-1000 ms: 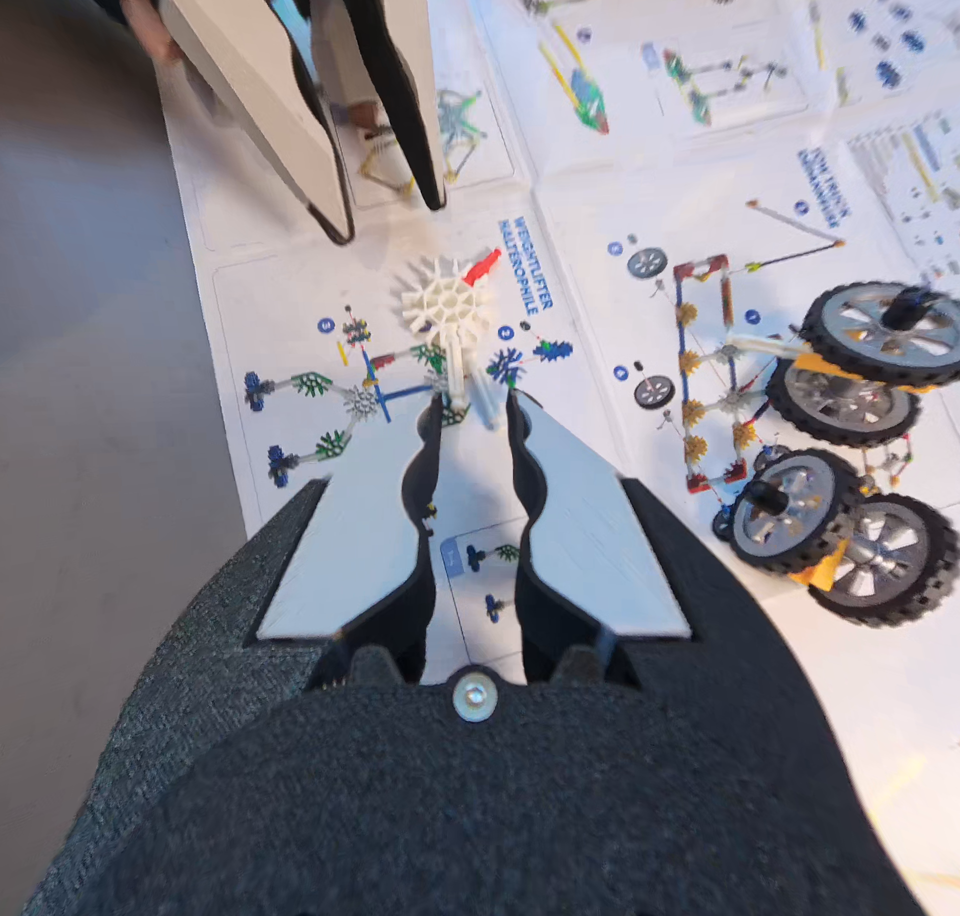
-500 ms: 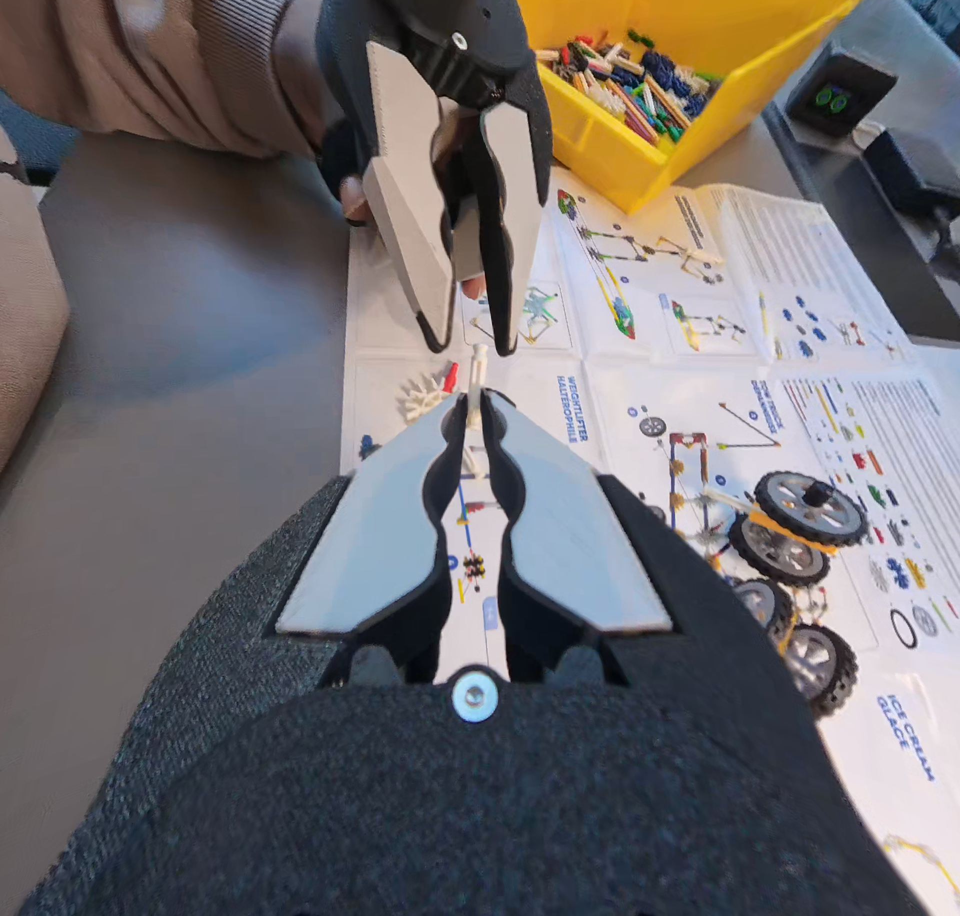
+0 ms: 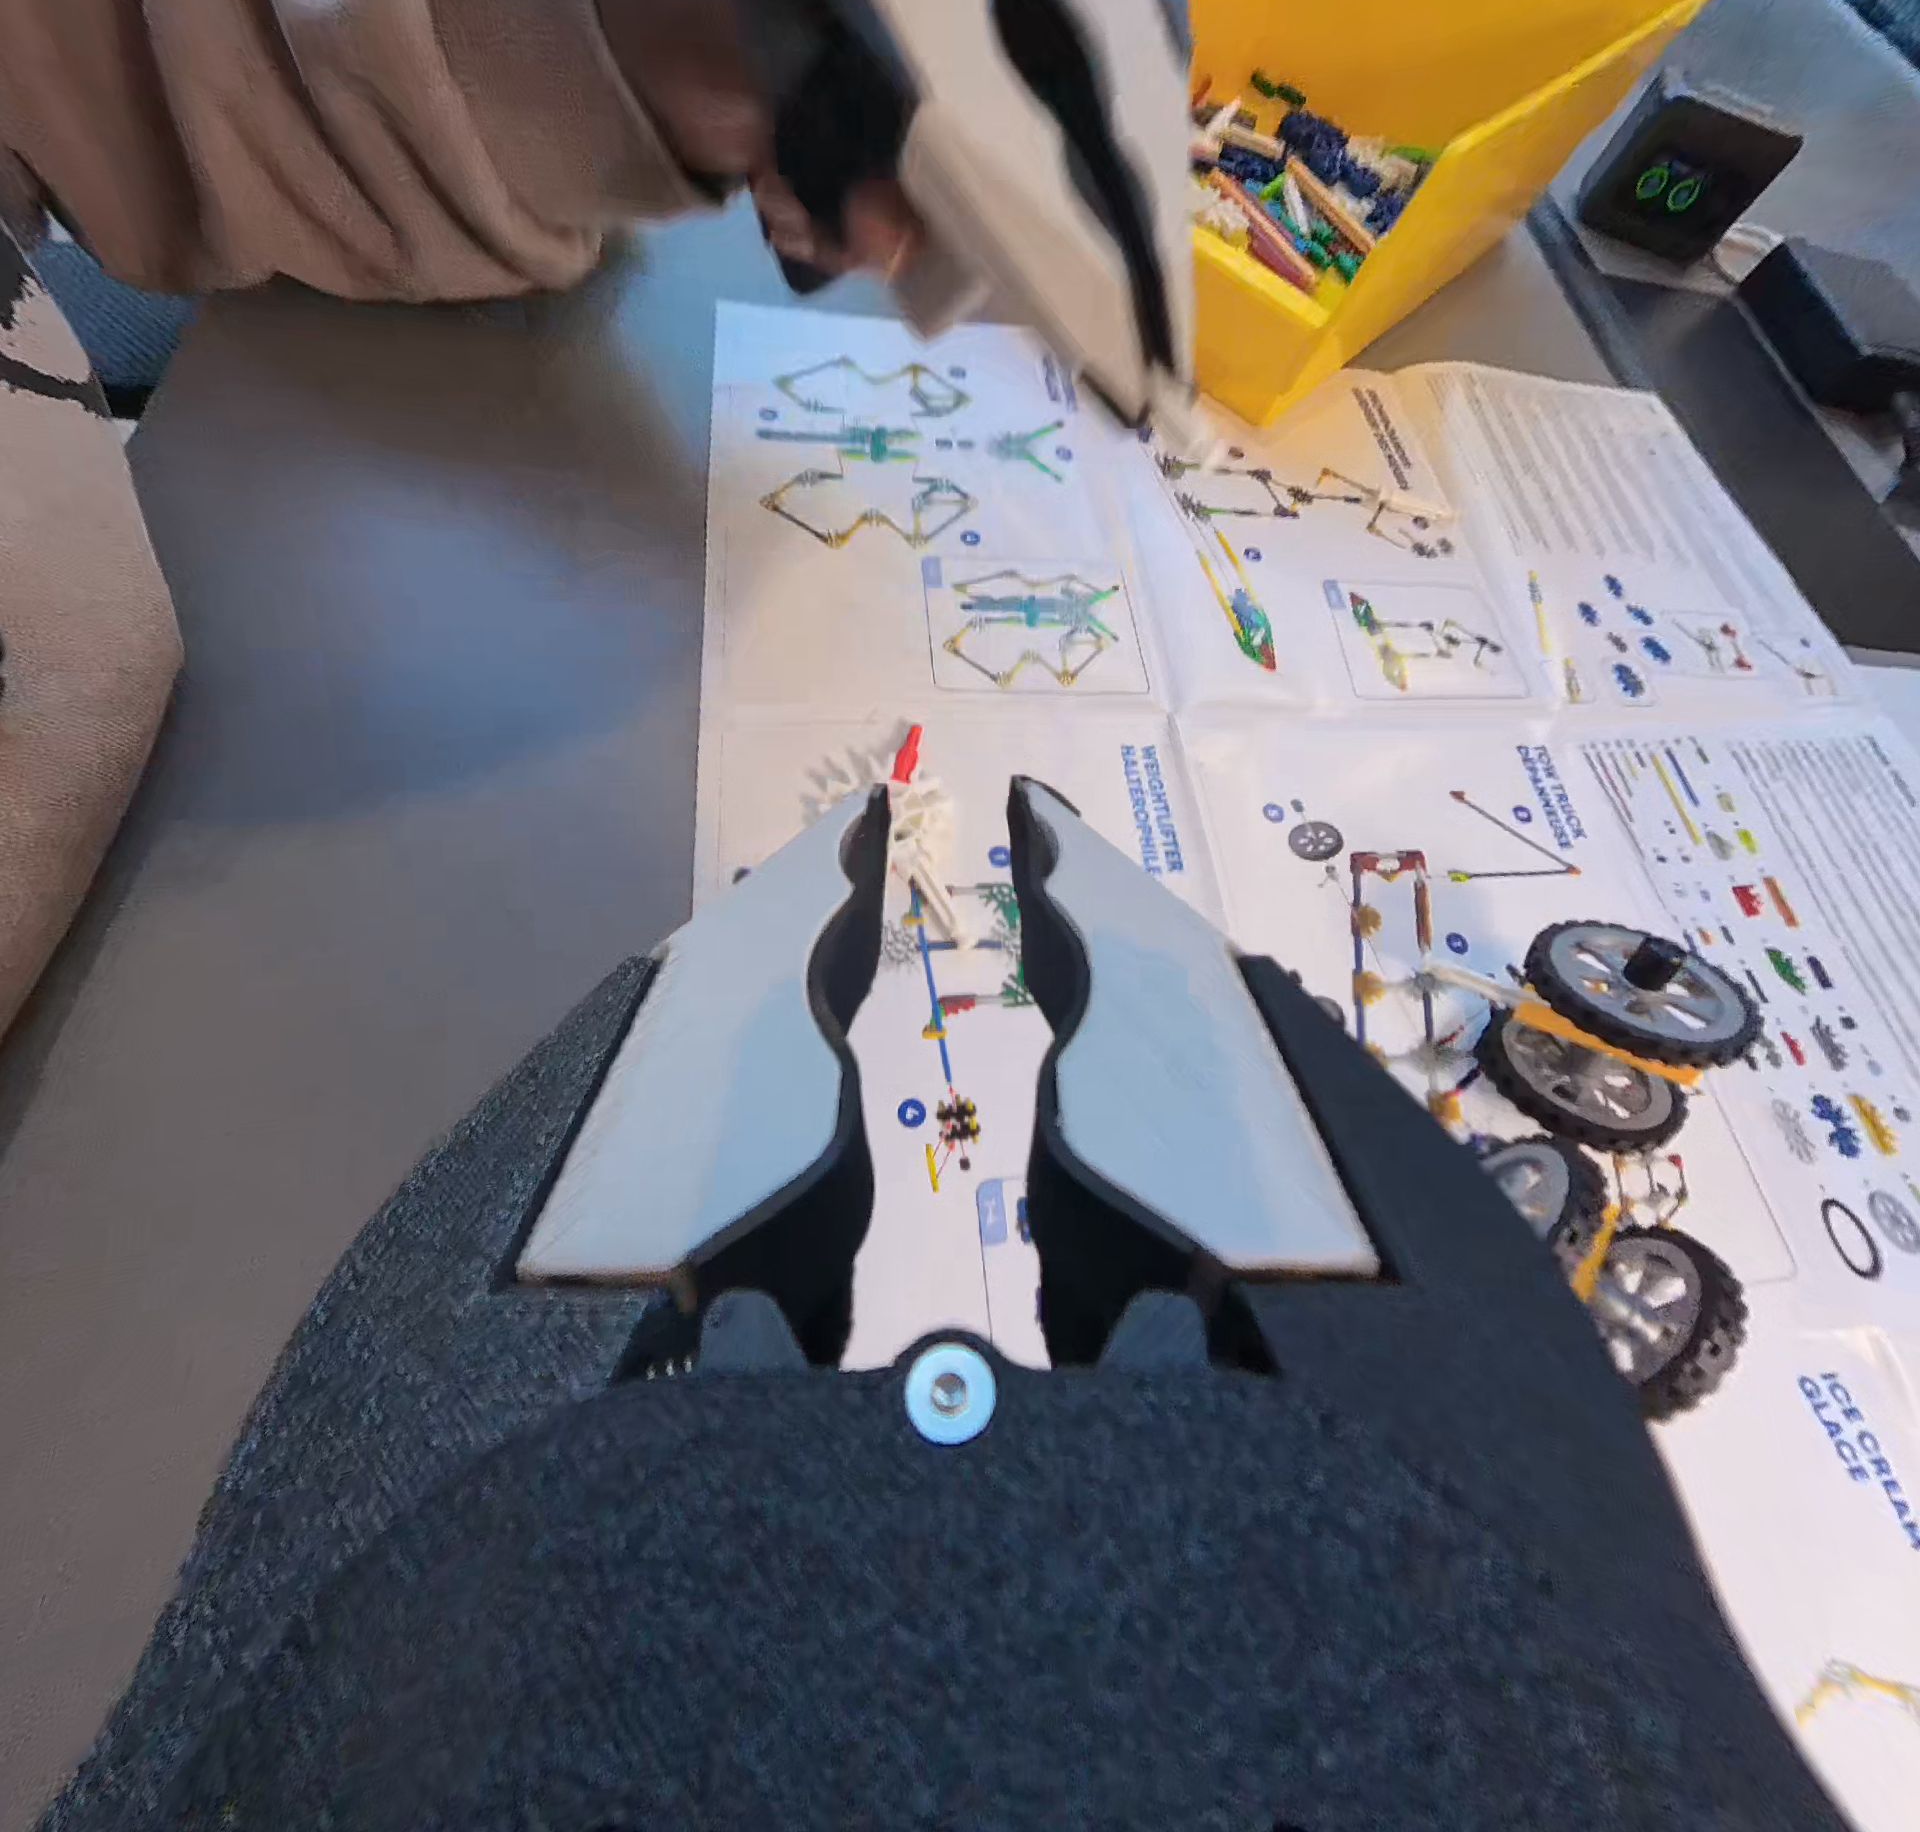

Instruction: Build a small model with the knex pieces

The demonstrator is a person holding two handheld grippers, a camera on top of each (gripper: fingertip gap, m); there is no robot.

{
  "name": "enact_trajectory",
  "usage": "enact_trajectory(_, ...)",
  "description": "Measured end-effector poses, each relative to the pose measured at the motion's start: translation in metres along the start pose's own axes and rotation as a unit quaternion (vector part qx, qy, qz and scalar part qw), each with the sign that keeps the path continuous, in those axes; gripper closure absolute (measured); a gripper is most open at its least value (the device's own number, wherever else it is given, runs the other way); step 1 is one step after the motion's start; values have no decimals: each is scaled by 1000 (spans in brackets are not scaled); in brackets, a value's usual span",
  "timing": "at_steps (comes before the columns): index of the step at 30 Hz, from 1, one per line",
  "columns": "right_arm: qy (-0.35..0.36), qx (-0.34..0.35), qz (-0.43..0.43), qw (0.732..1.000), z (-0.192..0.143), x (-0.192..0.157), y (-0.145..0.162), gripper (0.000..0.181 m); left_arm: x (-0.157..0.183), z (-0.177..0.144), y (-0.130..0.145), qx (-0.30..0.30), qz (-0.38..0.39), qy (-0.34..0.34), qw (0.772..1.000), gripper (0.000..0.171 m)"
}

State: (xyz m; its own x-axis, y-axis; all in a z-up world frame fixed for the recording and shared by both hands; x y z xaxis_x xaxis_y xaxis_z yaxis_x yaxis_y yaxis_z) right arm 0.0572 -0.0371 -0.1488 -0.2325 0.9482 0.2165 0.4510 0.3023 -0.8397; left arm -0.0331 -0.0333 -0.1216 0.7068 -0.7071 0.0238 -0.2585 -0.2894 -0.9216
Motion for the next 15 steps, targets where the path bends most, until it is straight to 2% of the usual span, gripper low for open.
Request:
enact_trajectory(2, -1, -36, 2, 999, 6, 1, 17, 160, -59, -43, -2, -8, 9, -169, 986, 168)
enact_trajectory(4, -5, -75, -1, 997, 17, -1, 34, 160, -109, -97, 6, -27, -8, -324, 946, 168)
enact_trajectory(5, -6, -92, 1, 996, 23, -1, 41, 161, -126, -120, 12, -31, -23, -378, 925, 168)
enact_trajectory(6, -9, -109, 5, 994, 28, 0, 48, 162, -136, -136, 17, -30, -40, -409, 911, 156)
enact_trajectory(7, -13, -122, 7, 992, 33, -1, 52, 162, -142, -145, 23, -31, -58, -424, 903, 137)
enact_trajectory(9, -24, -129, 13, 991, 38, -3, 52, 163, -141, -145, 25, -18, -68, -416, 907, 132)
enact_trajectory(11, -38, -143, 19, 989, 39, -6, 52, 174, -129, -128, 14, 6, -51, -375, 926, 132)
enact_trajectory(13, -41, -141, 2, 989, 39, -10, 50, 177, -104, -99, 2, 37, -43, -289, 956, 136)
enact_trajectory(15, -25, -126, -9, 992, 39, -8, 45, 178, -71, -63, -1, 58, -77, -161, 982, 135)
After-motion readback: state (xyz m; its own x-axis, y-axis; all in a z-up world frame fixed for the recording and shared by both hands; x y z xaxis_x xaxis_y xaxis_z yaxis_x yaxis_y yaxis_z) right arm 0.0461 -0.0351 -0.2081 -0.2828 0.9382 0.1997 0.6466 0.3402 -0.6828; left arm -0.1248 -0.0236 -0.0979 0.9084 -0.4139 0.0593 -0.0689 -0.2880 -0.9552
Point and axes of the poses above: each gripper's, where its closed fingertips meet, z out along the fingers, y out of its underside, x = y × z across the jaws, the point moved 1 cm from there along -z, back along the fingers, and after that the axes turned 6 degrees about y, right-handed, at the moved point
